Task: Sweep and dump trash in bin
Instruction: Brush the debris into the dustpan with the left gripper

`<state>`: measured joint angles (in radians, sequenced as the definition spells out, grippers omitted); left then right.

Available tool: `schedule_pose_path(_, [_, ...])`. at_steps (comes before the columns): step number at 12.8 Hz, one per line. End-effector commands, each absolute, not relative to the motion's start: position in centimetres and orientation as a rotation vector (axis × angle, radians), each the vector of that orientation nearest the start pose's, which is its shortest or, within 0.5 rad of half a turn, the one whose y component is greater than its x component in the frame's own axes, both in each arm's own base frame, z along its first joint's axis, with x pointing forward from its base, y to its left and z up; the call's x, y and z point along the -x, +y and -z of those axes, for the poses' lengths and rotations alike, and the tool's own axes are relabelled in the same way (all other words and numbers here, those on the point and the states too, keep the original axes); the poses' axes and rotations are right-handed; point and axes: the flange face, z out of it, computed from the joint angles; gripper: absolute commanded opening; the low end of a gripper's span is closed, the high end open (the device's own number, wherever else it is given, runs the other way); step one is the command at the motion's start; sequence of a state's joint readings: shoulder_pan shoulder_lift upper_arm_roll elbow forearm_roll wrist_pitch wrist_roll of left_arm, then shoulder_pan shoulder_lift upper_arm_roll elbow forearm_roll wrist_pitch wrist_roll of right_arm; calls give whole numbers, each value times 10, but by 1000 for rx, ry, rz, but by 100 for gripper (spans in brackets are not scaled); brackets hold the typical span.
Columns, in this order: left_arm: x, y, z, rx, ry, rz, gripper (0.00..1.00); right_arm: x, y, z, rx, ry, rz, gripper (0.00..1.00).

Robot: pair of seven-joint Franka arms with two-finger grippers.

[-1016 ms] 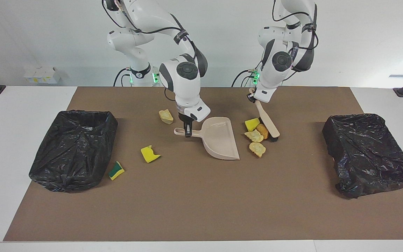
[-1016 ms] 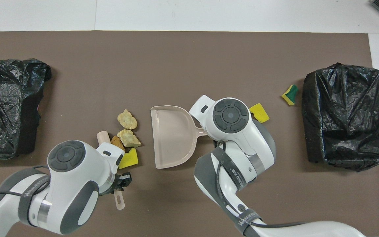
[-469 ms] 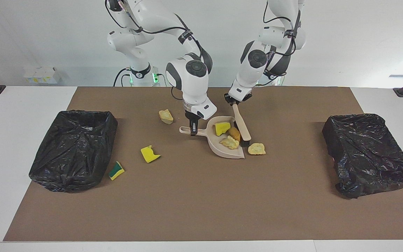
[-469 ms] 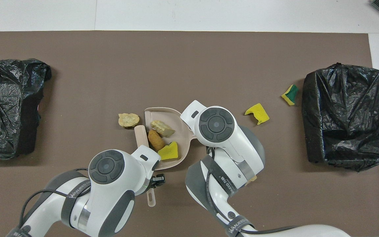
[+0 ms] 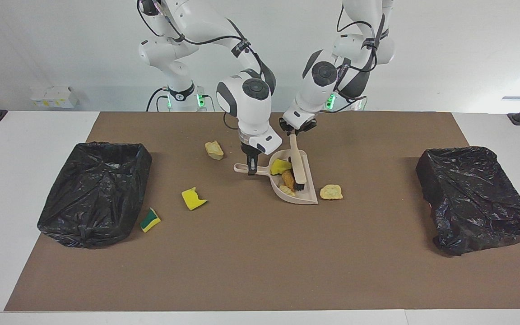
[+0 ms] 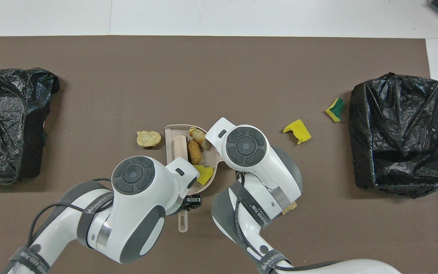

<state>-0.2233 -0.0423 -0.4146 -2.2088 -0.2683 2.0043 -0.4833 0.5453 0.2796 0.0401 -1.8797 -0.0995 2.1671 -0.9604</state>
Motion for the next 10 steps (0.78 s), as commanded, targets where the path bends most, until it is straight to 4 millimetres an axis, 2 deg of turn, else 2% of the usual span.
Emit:
schedule_pose_path(1, [-420, -282, -399, 3127, 177, -393, 0, -521, 343, -359, -2167, 2172, -18, 0])
schedule_pose_path(3, [-443, -249, -401, 3096, 206, -364, 0, -521, 343, -359, -2168, 2172, -13, 0])
schedule_pose_path(5, [-464, -225, -399, 3066, 277, -323, 0, -521, 342, -359, -2169, 2171, -15, 0])
schedule_pose_path(6, [-477, -205, -400, 3074, 308, -308, 0, -521, 342, -359, -2169, 2171, -13, 0])
schedule_pose_path(8, [-505, -158, -399, 3054, 485, -298, 0, -521, 342, -358, -2171, 2169, -11, 0])
schedule_pose_path(10, [-518, -125, -391, 3013, 647, -315, 0, -521, 342, -358, -2169, 2171, -11, 0])
